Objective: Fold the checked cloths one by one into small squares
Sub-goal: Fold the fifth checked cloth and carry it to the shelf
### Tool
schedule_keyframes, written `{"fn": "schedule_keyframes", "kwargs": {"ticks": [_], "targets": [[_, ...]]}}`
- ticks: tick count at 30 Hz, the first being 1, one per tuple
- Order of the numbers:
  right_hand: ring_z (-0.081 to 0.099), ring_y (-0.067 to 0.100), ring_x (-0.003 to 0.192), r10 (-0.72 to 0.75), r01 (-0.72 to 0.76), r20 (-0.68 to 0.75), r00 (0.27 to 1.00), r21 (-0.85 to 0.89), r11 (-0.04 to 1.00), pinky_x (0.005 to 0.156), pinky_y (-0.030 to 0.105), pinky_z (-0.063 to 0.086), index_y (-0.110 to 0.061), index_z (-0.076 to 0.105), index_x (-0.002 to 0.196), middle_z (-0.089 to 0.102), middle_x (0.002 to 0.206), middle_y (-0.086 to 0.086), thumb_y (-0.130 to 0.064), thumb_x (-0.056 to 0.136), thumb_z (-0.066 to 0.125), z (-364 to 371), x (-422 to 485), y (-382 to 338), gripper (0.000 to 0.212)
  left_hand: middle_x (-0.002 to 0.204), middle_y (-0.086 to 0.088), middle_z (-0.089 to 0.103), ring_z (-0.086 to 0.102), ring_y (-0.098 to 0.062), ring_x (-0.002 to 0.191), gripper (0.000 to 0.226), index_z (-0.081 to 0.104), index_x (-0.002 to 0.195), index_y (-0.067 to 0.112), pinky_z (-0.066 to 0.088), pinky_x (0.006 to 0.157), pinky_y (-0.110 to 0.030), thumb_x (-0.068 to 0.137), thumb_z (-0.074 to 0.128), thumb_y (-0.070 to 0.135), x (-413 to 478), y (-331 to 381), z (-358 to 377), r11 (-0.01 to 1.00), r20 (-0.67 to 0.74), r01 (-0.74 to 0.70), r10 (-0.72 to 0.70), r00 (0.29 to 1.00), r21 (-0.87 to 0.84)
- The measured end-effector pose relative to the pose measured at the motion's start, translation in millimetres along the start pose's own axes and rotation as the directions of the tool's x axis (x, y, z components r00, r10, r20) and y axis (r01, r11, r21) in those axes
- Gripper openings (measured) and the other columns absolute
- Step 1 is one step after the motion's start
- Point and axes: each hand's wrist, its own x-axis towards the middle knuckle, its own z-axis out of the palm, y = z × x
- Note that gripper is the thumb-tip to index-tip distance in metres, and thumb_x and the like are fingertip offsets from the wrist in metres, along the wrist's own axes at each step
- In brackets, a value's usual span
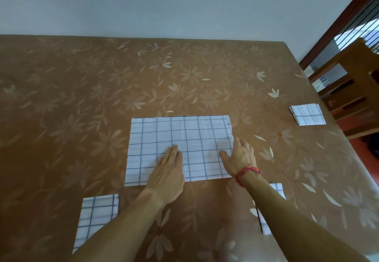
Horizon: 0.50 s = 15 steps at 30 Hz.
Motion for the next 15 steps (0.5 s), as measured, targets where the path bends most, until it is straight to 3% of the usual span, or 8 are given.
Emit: {"fn": "schedule_keyframes", "kwargs": {"ticks": [5, 8, 9, 12, 13, 15], "targets": [[0.043, 0.037, 0.119, 0.116, -0.12, 0.031, 0.993, 0.183, 0.976, 0.098, 0.047, 0.041, -0.009, 0.055, 0.106, 0.055, 0.121, 0.017, -0.035, 0.084, 0.054, -5.4, 20.7, -3.8, 0.035, 0.16, -0.003, -0.022, -0.02, -0.017, 0.146, 0.067, -0.009, 0.154, 0.011, -0.006, 0.12, -0.036, 0.103, 0.029, 0.031, 23.0, 1.4, 1.5, 0.998, 0.059, -0.041, 0.038, 0.998, 0.055], [0.051, 0.034, 0.094, 0.145, -0.142, 0.008, 0.989, 0.254, 0.957, 0.078, 0.039, 0.043, -0.018, 0.048, 0.077, 0.055, 0.089, 0.011, -0.039, 0.074, 0.05, -8.7, 24.0, -4.7, 0.022, 0.159, 0.001, -0.024, -0.022, -0.016, 0.146, 0.068, -0.011, 0.154, 0.014, -0.005, 0.121, -0.041, 0.103, 0.03, 0.033, 27.2, 1.6, 7.1, 0.996, 0.098, -0.048, 0.041, 0.994, 0.073], [0.053, 0.035, 0.092, 0.152, -0.147, 0.004, 0.988, 0.275, 0.95, 0.078, 0.039, 0.045, -0.016, 0.051, 0.077, 0.055, 0.085, 0.01, -0.038, 0.075, 0.051, -11.1, 24.4, -5.8, 0.022, 0.159, 0.001, -0.025, -0.023, -0.016, 0.145, 0.068, -0.011, 0.153, 0.014, -0.005, 0.121, -0.043, 0.103, 0.03, 0.032, 27.4, 1.7, 8.8, 0.996, 0.104, -0.045, 0.037, 0.994, 0.075], [0.056, 0.035, 0.104, 0.18, -0.17, -0.002, 0.984, 0.315, 0.934, 0.087, 0.036, 0.044, -0.007, 0.062, 0.106, 0.062, 0.1, 0.009, -0.027, 0.086, 0.058, -18.7, 29.9, -8.7, 0.029, 0.158, 0.002, -0.026, -0.024, -0.015, 0.145, 0.068, -0.012, 0.153, 0.015, -0.008, 0.12, -0.043, 0.102, 0.029, 0.032, 27.4, 1.8, 11.4, 0.997, 0.097, -0.042, 0.035, 0.995, 0.071], [0.057, 0.034, 0.103, 0.201, -0.189, 0.001, 0.98, 0.335, 0.923, 0.083, 0.034, 0.044, -0.007, 0.063, 0.108, 0.062, 0.1, 0.007, -0.026, 0.087, 0.058, -20.8, 32.3, -9.5, 0.029, 0.158, 0.002, -0.026, -0.024, -0.015, 0.145, 0.068, -0.012, 0.153, 0.015, -0.009, 0.12, -0.042, 0.102, 0.029, 0.032, 27.7, 1.6, 11.9, 0.997, 0.09, -0.044, 0.038, 0.995, 0.07], [0.057, 0.031, 0.088, 0.229, -0.219, 0.016, 0.973, 0.373, 0.902, 0.07, 0.031, 0.043, -0.008, 0.063, 0.09, 0.06, 0.082, 0.005, -0.024, 0.085, 0.057, -22.8, 36.9, -9.8, 0.017, 0.158, 0.002, -0.026, -0.024, -0.014, 0.145, 0.068, -0.012, 0.154, 0.015, -0.009, 0.12, -0.04, 0.101, 0.029, 0.031, 27.7, 1.2, 13.1, 0.997, 0.079, -0.046, 0.041, 0.996, 0.063]]}}
